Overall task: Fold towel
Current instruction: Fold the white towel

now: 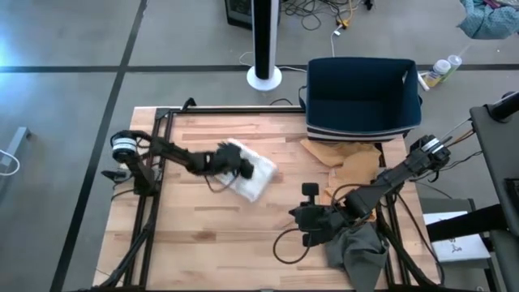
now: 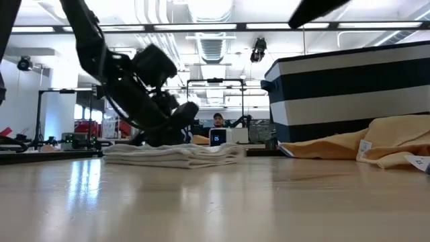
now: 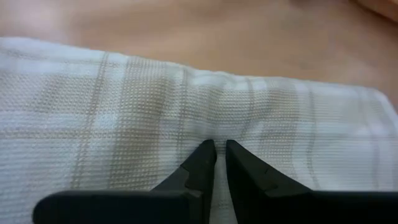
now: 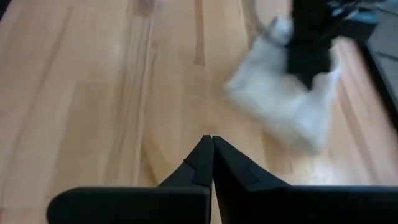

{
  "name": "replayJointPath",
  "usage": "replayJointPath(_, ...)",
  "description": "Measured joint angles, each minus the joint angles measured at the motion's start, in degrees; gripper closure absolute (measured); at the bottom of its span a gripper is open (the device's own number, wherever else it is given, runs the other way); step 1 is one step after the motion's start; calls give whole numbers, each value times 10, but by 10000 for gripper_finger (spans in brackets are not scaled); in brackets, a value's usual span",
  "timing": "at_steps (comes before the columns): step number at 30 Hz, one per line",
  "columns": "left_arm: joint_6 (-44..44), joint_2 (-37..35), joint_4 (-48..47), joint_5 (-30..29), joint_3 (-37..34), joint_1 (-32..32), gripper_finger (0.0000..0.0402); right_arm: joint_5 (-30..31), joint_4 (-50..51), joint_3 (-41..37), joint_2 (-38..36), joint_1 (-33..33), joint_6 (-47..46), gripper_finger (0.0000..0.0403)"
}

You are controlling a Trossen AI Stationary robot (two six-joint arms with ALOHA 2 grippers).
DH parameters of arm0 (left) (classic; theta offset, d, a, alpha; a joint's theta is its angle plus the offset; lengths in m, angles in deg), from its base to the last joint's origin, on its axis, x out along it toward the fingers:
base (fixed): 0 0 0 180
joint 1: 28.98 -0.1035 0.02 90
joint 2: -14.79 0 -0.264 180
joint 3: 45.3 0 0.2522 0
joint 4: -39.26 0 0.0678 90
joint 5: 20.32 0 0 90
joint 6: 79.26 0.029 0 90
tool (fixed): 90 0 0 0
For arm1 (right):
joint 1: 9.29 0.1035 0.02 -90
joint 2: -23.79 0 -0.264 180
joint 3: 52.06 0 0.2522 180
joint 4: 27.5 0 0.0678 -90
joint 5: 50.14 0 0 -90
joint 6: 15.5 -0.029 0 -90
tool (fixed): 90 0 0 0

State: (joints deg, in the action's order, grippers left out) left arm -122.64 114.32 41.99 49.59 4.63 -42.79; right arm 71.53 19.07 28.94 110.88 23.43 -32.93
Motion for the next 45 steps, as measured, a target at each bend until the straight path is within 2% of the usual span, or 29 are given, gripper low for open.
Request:
replayJointPath(5,95,-73,-110,7,-7,-118,364,0,8,-12,0,15,-42,403)
replayJointPath(8,124,-135,-161,6,-5,-163,364,0,18,-12,0,19,-57,403)
replayJointPath(12,117,-209,-194,3,-4,-173,364,1,16,-12,-1,18,-55,403)
replayJointPath(16,65,-241,-230,1,-4,-145,364,36,17,-12,-2,16,-43,403)
replayJointPath(21,0,-226,-246,-1,-9,-99,364,44,16,-12,-4,8,-25,403)
replayJointPath(24,-21,-192,-250,-1,-11,-97,364,44,16,-12,-4,-1,-19,403)
replayJointPath(29,-20,-114,-250,-1,-3,-146,364,39,14,-12,-4,-14,-10,403)
replayJointPath(33,4,-86,-243,-5,1,-211,364,16,14,-12,-5,-14,-15,403)
replayJointPath(39,5,-110,-260,-39,-3,-288,364,-4,16,-12,-5,-14,-35,403)
replayJointPath(45,4,-137,-266,-44,-5,-311,364,-6,20,-12,-5,-14,-36,403)
